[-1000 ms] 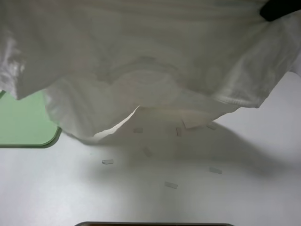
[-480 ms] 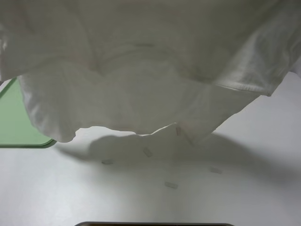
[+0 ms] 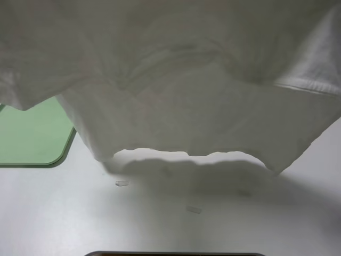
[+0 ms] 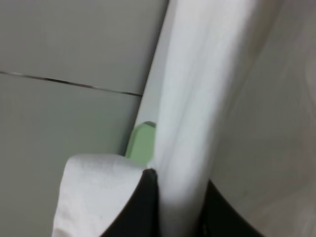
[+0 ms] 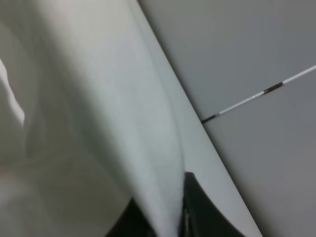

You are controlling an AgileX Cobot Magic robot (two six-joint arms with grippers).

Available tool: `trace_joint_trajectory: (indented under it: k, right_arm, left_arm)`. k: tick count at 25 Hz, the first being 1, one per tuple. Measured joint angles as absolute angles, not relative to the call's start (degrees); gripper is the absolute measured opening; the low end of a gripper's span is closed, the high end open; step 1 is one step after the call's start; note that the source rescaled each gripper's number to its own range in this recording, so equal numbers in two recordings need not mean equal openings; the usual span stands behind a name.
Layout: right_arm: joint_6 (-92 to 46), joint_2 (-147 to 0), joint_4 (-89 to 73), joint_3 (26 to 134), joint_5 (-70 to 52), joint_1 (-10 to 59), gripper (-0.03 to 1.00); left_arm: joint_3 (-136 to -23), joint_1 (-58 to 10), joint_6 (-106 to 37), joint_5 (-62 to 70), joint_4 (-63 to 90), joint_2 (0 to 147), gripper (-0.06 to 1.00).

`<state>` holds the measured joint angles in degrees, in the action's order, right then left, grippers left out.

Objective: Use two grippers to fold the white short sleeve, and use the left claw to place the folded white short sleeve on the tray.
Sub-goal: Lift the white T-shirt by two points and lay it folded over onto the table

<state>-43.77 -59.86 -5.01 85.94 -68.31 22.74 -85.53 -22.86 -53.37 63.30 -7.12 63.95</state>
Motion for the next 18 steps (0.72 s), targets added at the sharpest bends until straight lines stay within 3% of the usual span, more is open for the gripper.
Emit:
trace_joint_trajectory:
  k: [8,18]
  right_arm:
    - [-41.89,-54.77,-6.75,85.35,-69.05,22.79,0.02]
    - [-39.32,-40.38,-11.00,70.96,-68.59,22.79,0.02]
  left_arm:
    - [-85.53,-22.97,-52.53,65.93,-4.99,59.07,0.02]
    - [-74.73,-22.97,-49.58,65.97,-0.72,46.98,0.02]
